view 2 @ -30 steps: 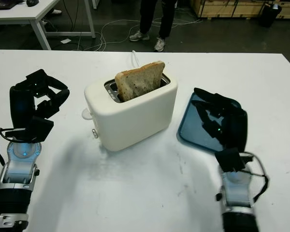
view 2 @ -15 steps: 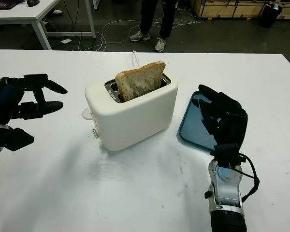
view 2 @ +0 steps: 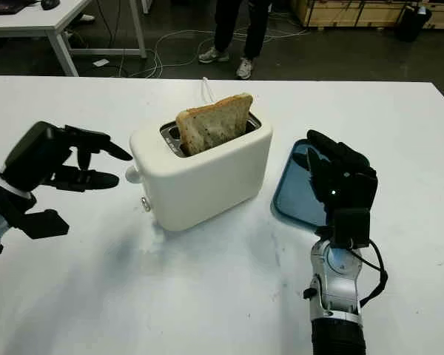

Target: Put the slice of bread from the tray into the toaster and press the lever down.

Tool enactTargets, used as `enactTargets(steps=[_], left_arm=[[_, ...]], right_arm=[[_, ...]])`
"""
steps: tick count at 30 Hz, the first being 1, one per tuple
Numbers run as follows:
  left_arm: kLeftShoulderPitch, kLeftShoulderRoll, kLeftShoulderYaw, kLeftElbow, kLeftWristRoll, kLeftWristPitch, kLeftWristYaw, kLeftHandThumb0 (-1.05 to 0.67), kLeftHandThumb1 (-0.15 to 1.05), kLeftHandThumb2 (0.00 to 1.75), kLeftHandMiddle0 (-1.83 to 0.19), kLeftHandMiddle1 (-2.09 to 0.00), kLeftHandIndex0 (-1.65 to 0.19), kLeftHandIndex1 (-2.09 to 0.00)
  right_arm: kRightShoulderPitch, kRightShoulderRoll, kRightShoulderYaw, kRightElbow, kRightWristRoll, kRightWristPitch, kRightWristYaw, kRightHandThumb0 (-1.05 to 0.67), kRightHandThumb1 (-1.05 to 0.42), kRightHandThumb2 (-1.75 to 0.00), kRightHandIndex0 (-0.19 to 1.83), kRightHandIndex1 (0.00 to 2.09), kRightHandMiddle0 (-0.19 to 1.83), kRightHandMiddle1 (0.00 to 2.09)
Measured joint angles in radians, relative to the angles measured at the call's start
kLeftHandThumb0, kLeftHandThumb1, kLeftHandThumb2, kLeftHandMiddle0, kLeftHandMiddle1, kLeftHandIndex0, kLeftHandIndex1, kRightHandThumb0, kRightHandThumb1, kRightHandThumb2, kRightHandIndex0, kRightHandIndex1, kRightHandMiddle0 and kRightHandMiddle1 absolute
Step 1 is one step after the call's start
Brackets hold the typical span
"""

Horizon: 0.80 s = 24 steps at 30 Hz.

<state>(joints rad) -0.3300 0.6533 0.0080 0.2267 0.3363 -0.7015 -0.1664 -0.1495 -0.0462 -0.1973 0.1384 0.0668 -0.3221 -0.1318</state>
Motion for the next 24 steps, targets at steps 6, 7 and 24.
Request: enactTargets(steps=[6,7,24], left_arm=[[0.0,-0.005,-0.018,0.009,0.0,-0.002,-0.001,-0.9,0.92,0.29,-1.03,-1.62,-0.97,-0.46],[0.0,-0.006,-0.019,0.009,0.0,-0.002,-0.002,-0.9,0.92,0.28,-1.03,-1.62,-0.98,-0.46],[0.0,-0.001,-0.022,0.008,0.06,-0.026,0.022,-0.89,0.92,0.3,-1.0,-1.67,-0.96,-0.5]], right_arm=[[0.0,-0.001,0.007,-0.001,-0.004,0.02,0.004,-0.49,-0.92,-0.1,0.85,1.18,1.23,0.03],[0.0,-0.002,0.007,-0.001,-0.007,0.02,0.004,-0.49,-0.92,-0.11,0.85,1.19,1.23,0.03],[0.001,-0.012,0.002,-0.001,-0.005,0.019,0.021,-0.46,-0.92,-0.13,0.86,1.14,1.22,0.01]])
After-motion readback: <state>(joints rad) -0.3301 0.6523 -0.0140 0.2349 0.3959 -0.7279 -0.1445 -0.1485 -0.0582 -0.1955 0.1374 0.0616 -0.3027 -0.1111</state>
